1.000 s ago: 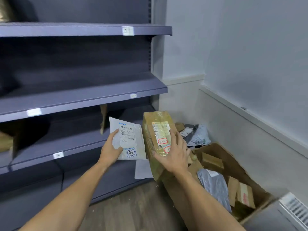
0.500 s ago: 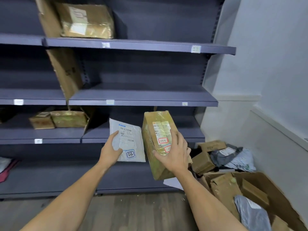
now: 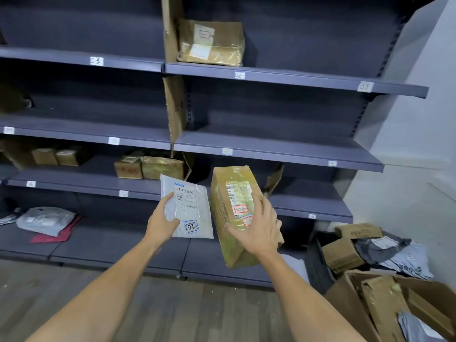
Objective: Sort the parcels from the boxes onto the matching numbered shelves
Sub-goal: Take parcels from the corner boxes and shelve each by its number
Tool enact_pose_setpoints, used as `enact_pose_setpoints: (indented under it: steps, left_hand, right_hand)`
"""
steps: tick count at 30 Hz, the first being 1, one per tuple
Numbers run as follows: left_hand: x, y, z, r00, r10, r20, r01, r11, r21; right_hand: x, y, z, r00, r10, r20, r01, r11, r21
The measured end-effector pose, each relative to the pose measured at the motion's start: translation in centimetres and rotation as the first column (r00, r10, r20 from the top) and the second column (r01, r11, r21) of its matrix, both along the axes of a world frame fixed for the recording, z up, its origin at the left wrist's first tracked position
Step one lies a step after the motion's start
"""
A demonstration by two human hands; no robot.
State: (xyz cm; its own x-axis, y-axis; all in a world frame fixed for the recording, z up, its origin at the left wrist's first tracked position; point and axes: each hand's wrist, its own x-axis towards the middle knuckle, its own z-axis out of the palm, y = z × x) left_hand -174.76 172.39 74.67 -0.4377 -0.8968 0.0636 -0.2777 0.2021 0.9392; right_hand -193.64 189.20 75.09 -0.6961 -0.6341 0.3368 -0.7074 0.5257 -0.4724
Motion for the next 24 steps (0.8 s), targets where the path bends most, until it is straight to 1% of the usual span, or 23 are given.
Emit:
enact_pose_setpoints:
  steps: [12,20,24]
  left_hand:
    - [10.7,-4.5,-0.2,0.993,0.112,0.039,-0.112,0.994,-0.015]
    - [15.7,-7.5,-1.2,0.973,0.221,0.065,-0.22,0.975,-0.012]
    - [17.5,-10.1,-1.3,0.957,0.279,0.083,-0.277,0.96,-0.034]
  right_hand:
    - [9.0,-7.0,-0.2,0.993,0.116,-0.012,-0.115,0.993,0.025]
    - [12.2,-12.7,-0.4,0.973,0.23,0.002,-0.23,0.972,0.051]
    - [13.7,-16.7,-0.4,0.956,0.294,0.023,-0.295,0.955,0.046]
